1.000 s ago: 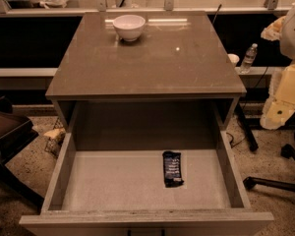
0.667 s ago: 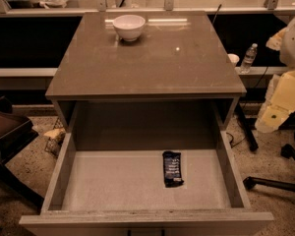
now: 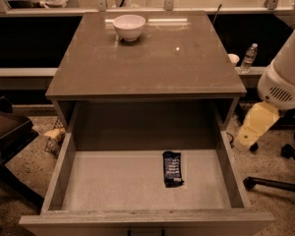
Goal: Pick rxbar blueberry from top drawer and place on counter
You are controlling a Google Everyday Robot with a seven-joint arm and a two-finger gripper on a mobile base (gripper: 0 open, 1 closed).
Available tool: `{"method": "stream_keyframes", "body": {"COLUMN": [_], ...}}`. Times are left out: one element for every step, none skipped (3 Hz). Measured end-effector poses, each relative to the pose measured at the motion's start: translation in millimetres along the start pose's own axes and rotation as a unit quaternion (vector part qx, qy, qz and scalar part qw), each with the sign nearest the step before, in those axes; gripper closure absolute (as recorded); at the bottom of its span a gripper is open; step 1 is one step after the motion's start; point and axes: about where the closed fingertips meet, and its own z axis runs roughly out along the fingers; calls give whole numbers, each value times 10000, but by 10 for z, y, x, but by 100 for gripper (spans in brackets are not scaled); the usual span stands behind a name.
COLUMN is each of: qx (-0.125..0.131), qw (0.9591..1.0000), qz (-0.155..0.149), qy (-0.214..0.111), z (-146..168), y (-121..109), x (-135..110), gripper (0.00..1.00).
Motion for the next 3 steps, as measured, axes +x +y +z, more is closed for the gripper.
{"method": "stream_keyframes", "body": {"qx": [-86,-115,-145], "qw": [9972,9887,9780], "qz": [679,1452,2047], "qy": [286,361,365], "z": [450,674,736], "y": [0,10,32], "x": [-40,-139,-147], "gripper": [0,0,0]}}
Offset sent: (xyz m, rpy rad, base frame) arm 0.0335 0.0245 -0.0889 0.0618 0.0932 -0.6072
